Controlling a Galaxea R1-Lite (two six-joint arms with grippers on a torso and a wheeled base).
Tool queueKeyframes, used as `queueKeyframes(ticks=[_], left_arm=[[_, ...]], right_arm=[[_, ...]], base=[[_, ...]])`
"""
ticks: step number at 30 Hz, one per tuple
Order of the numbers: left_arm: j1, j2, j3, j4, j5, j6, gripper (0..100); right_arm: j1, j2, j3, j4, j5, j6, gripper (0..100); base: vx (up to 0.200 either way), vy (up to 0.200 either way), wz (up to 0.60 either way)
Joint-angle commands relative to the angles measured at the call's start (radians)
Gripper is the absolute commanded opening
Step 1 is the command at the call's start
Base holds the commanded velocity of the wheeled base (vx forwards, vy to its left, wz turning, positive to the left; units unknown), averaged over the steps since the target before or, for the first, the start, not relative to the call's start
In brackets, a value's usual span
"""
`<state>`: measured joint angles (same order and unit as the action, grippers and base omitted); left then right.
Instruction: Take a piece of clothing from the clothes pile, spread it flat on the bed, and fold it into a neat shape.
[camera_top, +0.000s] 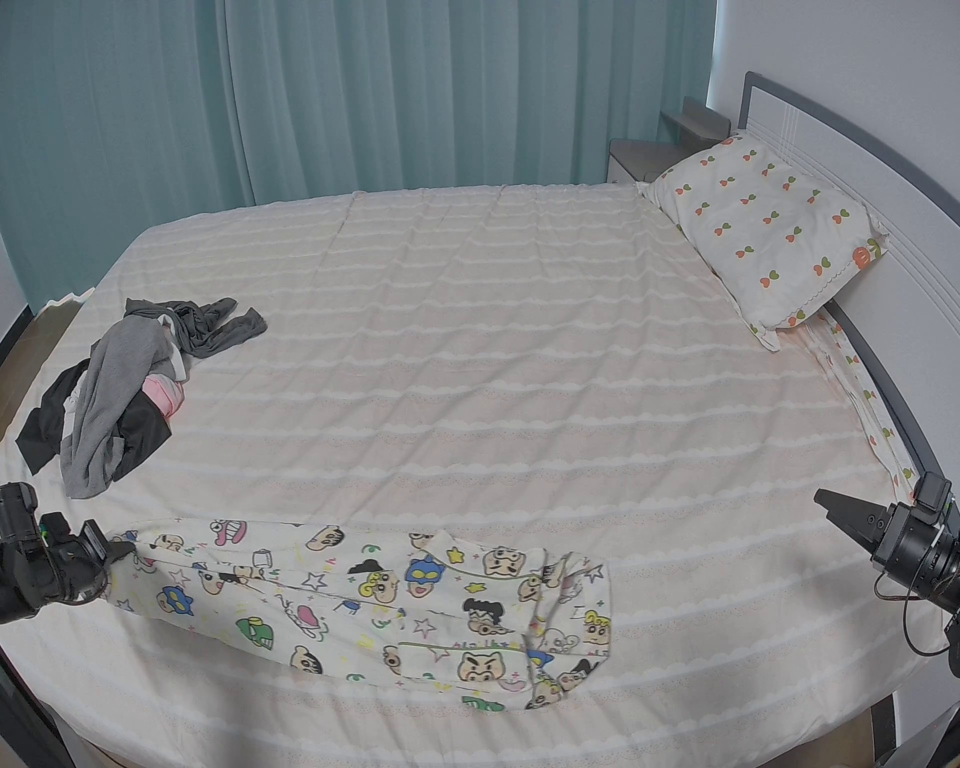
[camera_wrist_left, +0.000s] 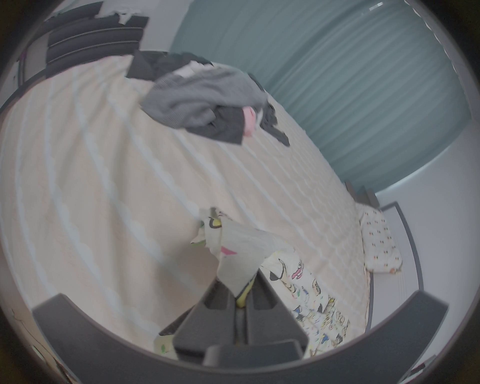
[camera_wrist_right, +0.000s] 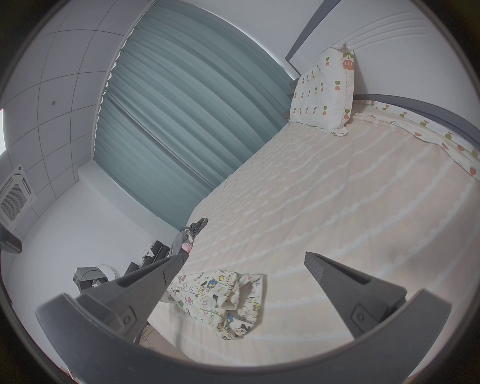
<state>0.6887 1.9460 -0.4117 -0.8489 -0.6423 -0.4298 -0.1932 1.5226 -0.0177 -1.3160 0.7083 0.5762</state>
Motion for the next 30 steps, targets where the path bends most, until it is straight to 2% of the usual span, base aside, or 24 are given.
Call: queueKeyframes(ticks=[1,7,9,10,12,13,14,16,18,19,22,23,24,25,28,30], left_arm=[[0.130,0.018,-0.078,0.001,-0.042,-0.040,0],[0.141,0.001,-0.088,0.002,-0.042,-0.061,0],[0.083,-0.078,-0.048,0.002,-0.040,-0.061,0],[0.083,-0.078,-0.048,0.002,-0.040,-0.061,0],[-0.021,-0.153,-0.012,0.004,-0.033,-0.063,0],[-0.028,-0.156,-0.010,0.004,-0.033,-0.064,0],[-0.112,-0.199,0.008,0.004,-0.022,-0.070,0],[-0.218,-0.234,0.019,0.007,0.020,-0.073,0],[-0.321,-0.252,0.017,0.025,0.081,-0.073,0],[-0.417,-0.263,0.008,0.051,0.148,-0.073,0],[-0.572,-0.268,-0.007,0.080,0.230,-0.076,0],[-0.658,-0.266,-0.009,0.088,0.263,-0.078,0],[-0.669,-0.266,-0.010,0.090,0.267,-0.078,0],[-0.785,-0.260,-0.027,0.091,0.323,-0.098,0],[-0.940,-0.216,-0.079,0.114,0.425,-0.119,0],[-1.011,-0.170,-0.108,0.125,0.478,-0.119,0]], right_arm=[[0.000,-0.001,0.018,0.000,0.000,0.001,100],[0.000,-0.001,0.018,0.000,0.000,0.001,100],[0.000,-0.001,0.018,0.000,0.000,0.001,100],[0.000,-0.001,0.018,0.000,0.000,0.001,100],[0.000,-0.001,0.018,0.000,0.000,0.001,100],[0.000,-0.001,0.018,0.000,0.000,0.001,100],[0.000,-0.001,0.018,0.000,0.000,0.001,100],[0.000,-0.001,0.018,0.000,0.000,0.001,100],[0.000,-0.002,0.018,0.000,0.000,0.001,100],[0.000,-0.005,0.018,0.000,0.000,0.001,100],[0.000,-0.009,0.018,0.000,0.000,0.001,100],[0.000,-0.010,0.018,0.000,0.000,0.001,100],[0.000,-0.010,0.018,0.000,0.000,0.001,100],[0.000,-0.012,0.018,0.000,0.000,0.001,100],[0.000,-0.012,0.018,0.000,0.000,0.001,100],[0.000,-0.013,0.018,0.000,0.000,0.001,100]], base=[[0.000,0.000,0.00],[0.000,0.000,0.00],[0.000,0.000,0.00],[0.000,0.000,0.00],[0.000,0.000,0.00],[0.000,0.000,0.00],[0.000,0.000,0.00],[0.000,0.000,0.00],[0.000,0.000,0.00],[0.000,0.000,0.00],[0.000,0.000,0.00],[0.000,0.000,0.00],[0.000,0.000,0.00],[0.000,0.000,0.00],[0.000,0.000,0.00],[0.000,0.000,0.00]])
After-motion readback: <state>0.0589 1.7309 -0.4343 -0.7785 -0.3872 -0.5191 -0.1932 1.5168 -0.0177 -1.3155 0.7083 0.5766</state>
